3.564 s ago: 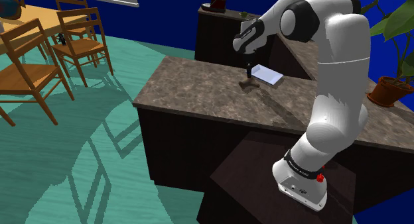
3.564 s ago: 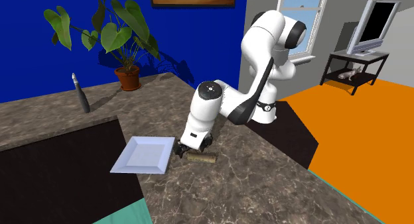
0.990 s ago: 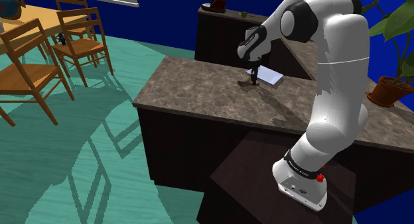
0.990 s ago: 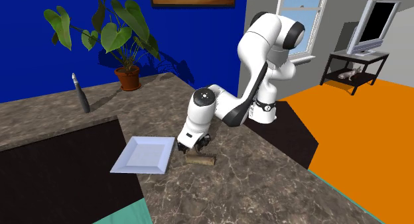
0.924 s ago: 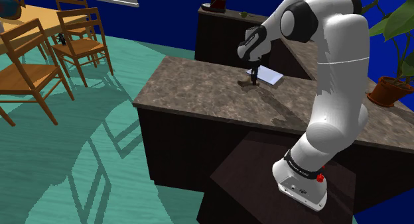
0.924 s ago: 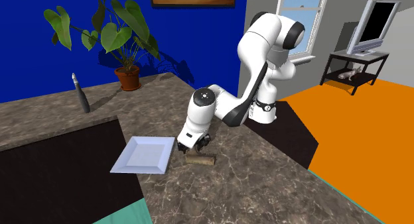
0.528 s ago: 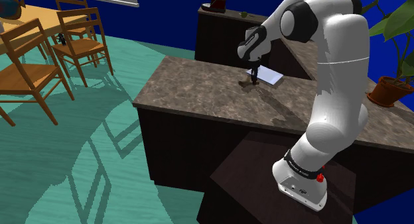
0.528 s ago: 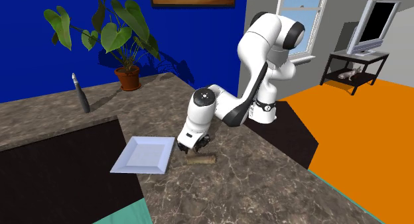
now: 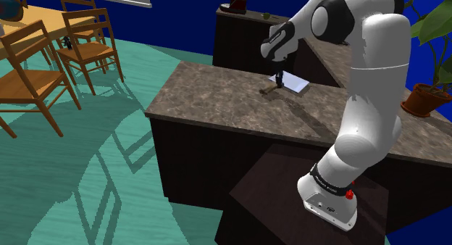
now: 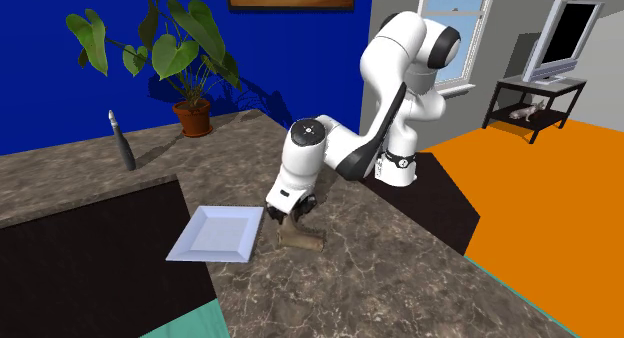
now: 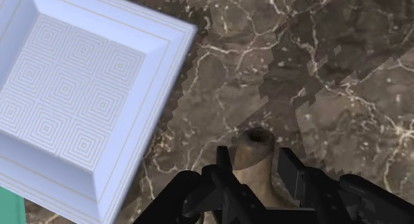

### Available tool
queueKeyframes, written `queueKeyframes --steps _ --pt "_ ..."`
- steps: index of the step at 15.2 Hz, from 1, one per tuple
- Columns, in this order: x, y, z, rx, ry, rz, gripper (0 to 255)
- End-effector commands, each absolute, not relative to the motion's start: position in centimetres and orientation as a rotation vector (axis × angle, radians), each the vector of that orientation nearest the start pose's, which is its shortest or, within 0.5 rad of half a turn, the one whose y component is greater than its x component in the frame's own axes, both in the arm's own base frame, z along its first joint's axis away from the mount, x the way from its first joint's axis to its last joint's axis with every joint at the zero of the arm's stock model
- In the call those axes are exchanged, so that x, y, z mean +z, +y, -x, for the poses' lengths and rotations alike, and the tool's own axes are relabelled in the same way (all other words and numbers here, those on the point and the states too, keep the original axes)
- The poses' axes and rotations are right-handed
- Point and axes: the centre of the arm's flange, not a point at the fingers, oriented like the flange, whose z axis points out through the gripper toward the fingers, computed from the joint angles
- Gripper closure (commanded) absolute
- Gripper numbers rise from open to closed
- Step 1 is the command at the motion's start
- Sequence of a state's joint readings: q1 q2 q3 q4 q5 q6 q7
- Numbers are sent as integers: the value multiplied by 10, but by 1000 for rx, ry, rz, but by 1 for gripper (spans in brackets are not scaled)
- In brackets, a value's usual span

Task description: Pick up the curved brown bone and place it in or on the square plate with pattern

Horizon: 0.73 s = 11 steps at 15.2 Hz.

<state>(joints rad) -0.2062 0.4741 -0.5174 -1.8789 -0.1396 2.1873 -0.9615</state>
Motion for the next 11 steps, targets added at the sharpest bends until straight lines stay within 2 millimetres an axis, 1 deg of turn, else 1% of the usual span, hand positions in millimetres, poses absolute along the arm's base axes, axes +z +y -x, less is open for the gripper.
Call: queueKeyframes --steps 1,10,11 --pt "291 -402 -473 537 -582 3186 255" --pt "338 -402 -473 537 -582 3186 255" --pt "339 -415 -472 537 -582 3186 255"
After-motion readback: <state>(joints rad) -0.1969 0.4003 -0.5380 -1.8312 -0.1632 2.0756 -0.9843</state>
